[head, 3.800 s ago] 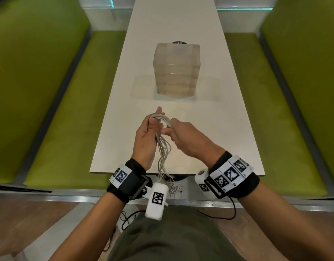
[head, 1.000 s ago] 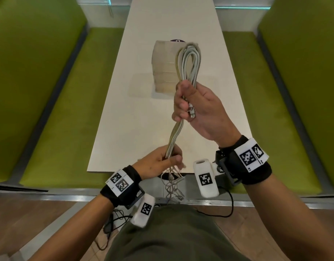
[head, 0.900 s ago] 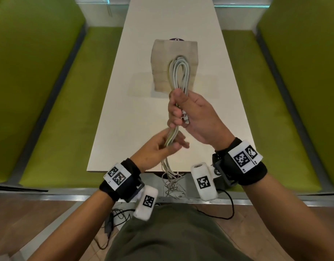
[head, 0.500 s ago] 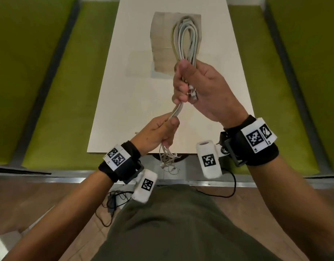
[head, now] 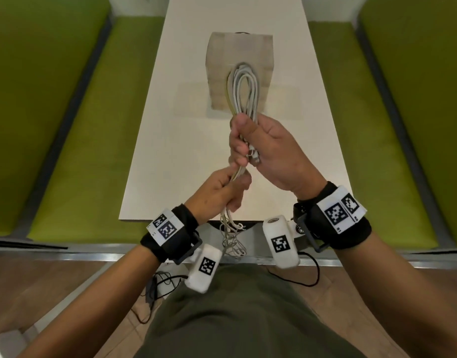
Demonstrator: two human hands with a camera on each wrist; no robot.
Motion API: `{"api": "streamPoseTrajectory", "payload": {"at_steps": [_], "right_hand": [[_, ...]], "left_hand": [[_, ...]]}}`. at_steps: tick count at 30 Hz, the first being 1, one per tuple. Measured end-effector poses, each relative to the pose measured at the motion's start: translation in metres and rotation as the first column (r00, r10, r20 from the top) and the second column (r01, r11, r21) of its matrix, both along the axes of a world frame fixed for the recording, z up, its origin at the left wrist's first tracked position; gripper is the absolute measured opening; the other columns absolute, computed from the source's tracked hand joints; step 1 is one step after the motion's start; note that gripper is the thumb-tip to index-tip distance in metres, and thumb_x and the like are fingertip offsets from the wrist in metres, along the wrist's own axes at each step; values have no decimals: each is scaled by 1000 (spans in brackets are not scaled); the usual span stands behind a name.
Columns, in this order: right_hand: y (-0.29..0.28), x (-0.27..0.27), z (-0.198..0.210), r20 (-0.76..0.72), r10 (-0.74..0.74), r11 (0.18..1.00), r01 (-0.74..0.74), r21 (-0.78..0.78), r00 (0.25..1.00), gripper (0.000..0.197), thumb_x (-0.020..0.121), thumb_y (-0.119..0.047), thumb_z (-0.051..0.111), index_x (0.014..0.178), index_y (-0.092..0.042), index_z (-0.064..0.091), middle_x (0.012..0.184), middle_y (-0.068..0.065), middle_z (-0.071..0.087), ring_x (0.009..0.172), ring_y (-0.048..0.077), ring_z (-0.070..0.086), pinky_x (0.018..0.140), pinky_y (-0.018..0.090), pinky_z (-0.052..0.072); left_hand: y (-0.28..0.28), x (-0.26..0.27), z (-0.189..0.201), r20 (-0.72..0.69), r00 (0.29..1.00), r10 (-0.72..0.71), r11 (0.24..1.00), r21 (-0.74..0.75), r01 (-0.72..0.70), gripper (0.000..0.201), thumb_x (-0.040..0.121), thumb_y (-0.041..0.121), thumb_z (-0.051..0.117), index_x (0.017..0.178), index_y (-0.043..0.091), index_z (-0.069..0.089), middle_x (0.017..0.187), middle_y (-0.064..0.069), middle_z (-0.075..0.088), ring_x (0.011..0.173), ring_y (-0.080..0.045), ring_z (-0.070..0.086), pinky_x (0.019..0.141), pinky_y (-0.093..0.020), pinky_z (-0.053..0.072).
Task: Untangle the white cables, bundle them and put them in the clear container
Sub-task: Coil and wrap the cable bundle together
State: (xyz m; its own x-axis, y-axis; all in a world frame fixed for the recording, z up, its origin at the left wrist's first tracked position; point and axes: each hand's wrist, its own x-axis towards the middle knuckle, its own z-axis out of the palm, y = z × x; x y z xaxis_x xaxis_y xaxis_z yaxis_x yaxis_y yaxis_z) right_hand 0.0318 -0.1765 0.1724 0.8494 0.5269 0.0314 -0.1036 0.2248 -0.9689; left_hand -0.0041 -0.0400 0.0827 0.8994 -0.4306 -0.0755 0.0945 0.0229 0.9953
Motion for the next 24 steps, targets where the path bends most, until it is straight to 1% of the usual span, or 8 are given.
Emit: {"api": "streamPoseTrajectory", "payload": {"at_steps": [4, 10, 13, 15, 16, 19, 21, 24], "right_hand": [[-8, 6, 12, 41, 1, 1000, -2, 19, 999, 25, 101, -20, 35, 82, -10, 46, 58, -5, 44, 48, 12, 39, 54, 29, 42], [-15, 9, 11, 58, 26, 992, -19, -122, 998, 23, 102, -19, 36, 83, -10, 45, 58, -4, 42, 48, 13, 36, 53, 28, 40], [-16, 9, 13, 66, 85, 985, -74, -158, 994, 24, 102, -20, 37, 83, -8, 46, 58, -3, 42, 48, 14, 36, 52, 28, 40], [-13, 7, 13, 73, 126, 979, -112, -172, 989, 24, 102, -21, 36, 85, -7, 47, 58, -2, 42, 48, 16, 38, 48, 29, 38], [-11, 5, 11, 73, 134, 977, -119, -177, 988, 24, 102, -21, 36, 86, -7, 47, 58, -2, 43, 48, 17, 40, 46, 28, 38], [-10, 7, 9, 51, 108, 988, -101, -121, 993, 26, 102, -23, 35, 83, -9, 47, 60, -3, 45, 50, 18, 45, 44, 28, 41], [-13, 10, 10, 46, 98, 992, -94, -83, 994, 27, 102, -22, 34, 81, -10, 47, 61, -2, 44, 53, 18, 47, 54, 32, 43], [-18, 12, 13, 56, 96, 992, -90, -93, 994, 26, 102, -20, 35, 81, -10, 47, 60, -2, 44, 52, 15, 45, 60, 32, 44]], "left_hand": [[7, -11, -12, -110, 992, -69, 997, -54, 63, 35, 79, 62, 62, 70, 30, 51, 52, 4, 33, 41, -12, 29, 45, -22, 36], [23, -5, -4, -106, 990, -88, 995, -47, 84, 47, 80, 68, 55, 72, 21, 59, 52, 5, 41, 43, -12, 38, 48, -23, 39], [24, 1, 5, -5, 992, -129, 991, 39, 129, 46, 83, 67, 50, 88, 25, 68, 75, 2, 68, 72, -17, 66, 73, -23, 50], [17, 6, 14, 17, 992, -129, 992, -1, 129, 52, 84, 61, 53, 112, 19, 63, 101, 2, 72, 103, -19, 66, 94, -28, 48], [13, 8, 17, 27, 993, -118, 992, -32, 119, 53, 85, 58, 54, 115, 15, 60, 104, 2, 72, 107, -20, 65, 97, -29, 48], [2, 11, 21, 52, 995, -87, 993, -79, 91, 40, 87, 54, 52, 96, 16, 61, 78, 2, 68, 75, -16, 68, 74, -22, 50], [-4, 8, 19, 24, 996, -86, 988, -126, 89, 30, 87, 55, 54, 80, 26, 59, 60, 6, 50, 51, -13, 55, 57, -23, 46], [-4, 1, 9, -97, 989, -115, 976, -197, 94, 39, 85, 57, 54, 71, 21, 52, 53, 10, 36, 40, -8, 38, 46, -21, 39]]}}
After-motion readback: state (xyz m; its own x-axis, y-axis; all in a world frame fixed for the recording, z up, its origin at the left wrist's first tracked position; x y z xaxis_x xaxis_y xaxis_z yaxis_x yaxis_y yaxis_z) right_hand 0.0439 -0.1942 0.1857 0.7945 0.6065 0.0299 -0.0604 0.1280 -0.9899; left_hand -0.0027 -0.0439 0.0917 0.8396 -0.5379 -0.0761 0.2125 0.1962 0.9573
